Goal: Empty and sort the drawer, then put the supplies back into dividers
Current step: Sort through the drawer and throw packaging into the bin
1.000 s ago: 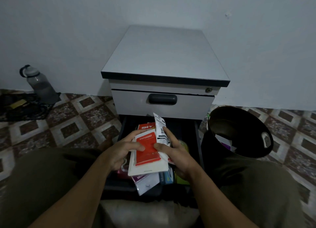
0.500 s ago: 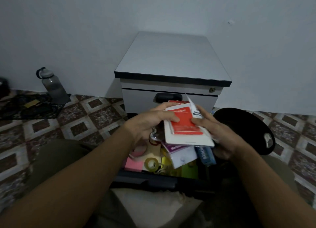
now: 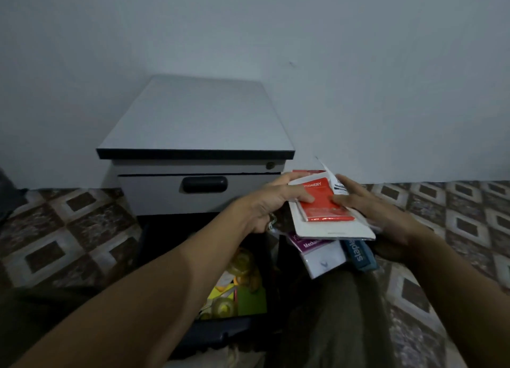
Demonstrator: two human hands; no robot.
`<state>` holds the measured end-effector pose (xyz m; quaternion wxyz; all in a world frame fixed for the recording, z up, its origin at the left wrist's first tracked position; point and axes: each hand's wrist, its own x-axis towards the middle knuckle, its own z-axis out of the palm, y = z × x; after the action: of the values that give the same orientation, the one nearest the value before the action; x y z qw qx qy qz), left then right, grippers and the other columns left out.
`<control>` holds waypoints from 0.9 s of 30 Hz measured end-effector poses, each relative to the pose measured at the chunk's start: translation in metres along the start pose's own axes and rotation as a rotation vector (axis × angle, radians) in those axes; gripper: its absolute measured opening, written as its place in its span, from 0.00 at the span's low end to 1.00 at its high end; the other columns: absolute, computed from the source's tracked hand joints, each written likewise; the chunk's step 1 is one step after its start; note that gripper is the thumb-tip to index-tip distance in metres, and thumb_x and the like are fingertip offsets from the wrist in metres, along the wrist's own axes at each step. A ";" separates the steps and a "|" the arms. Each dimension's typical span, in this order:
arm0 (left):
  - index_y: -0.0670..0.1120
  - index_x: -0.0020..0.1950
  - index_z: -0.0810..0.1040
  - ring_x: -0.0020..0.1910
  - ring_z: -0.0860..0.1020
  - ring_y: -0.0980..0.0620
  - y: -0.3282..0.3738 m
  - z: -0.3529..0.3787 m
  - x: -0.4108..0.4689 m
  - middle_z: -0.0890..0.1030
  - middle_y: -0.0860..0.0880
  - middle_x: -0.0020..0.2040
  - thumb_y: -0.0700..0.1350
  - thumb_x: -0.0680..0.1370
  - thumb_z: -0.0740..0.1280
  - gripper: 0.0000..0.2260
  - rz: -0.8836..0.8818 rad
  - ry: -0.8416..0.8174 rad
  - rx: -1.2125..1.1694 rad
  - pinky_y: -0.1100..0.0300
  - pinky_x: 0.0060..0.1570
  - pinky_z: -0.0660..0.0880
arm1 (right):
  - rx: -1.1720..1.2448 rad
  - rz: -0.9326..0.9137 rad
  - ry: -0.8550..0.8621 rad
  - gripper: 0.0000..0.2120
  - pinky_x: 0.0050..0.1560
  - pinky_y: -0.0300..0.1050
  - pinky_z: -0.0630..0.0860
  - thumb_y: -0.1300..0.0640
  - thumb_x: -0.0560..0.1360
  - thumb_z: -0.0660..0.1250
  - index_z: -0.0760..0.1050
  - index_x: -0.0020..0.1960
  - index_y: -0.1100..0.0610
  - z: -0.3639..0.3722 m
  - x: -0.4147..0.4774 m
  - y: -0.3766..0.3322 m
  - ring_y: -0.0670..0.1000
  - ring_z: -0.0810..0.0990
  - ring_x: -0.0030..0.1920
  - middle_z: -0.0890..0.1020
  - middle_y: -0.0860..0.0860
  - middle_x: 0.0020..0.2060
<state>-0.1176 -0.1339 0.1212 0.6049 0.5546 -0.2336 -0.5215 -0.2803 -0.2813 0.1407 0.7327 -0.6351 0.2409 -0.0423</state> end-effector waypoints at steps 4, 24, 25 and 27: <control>0.57 0.65 0.75 0.57 0.81 0.34 -0.009 0.018 0.036 0.81 0.38 0.59 0.37 0.72 0.74 0.26 0.023 -0.043 0.019 0.35 0.59 0.76 | -0.016 -0.001 0.084 0.34 0.35 0.49 0.82 0.58 0.72 0.71 0.63 0.70 0.34 -0.030 -0.003 0.004 0.59 0.85 0.43 0.85 0.60 0.53; 0.56 0.62 0.77 0.55 0.81 0.38 -0.089 0.002 0.230 0.83 0.40 0.58 0.37 0.74 0.70 0.21 -0.184 0.066 0.058 0.48 0.51 0.80 | 0.163 0.158 0.208 0.34 0.49 0.56 0.81 0.60 0.73 0.74 0.65 0.73 0.43 -0.147 0.151 0.112 0.64 0.84 0.53 0.82 0.60 0.58; 0.56 0.63 0.76 0.57 0.81 0.37 -0.092 -0.003 0.239 0.83 0.40 0.58 0.37 0.74 0.70 0.22 -0.189 0.074 0.065 0.49 0.50 0.80 | 0.166 0.152 0.222 0.33 0.48 0.56 0.81 0.61 0.73 0.73 0.65 0.72 0.44 -0.149 0.161 0.117 0.63 0.84 0.53 0.82 0.60 0.58; 0.56 0.64 0.76 0.58 0.81 0.36 -0.097 -0.011 0.255 0.82 0.40 0.59 0.36 0.72 0.71 0.24 -0.214 0.087 0.081 0.48 0.51 0.80 | 0.173 0.147 0.253 0.32 0.49 0.56 0.82 0.63 0.73 0.73 0.66 0.71 0.45 -0.153 0.179 0.129 0.63 0.84 0.52 0.82 0.60 0.58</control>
<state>-0.0560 -0.3409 -0.0458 0.5326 0.6224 -0.1674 -0.5486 -0.2165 -0.4624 -0.0473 0.7497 -0.5398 0.3725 -0.0888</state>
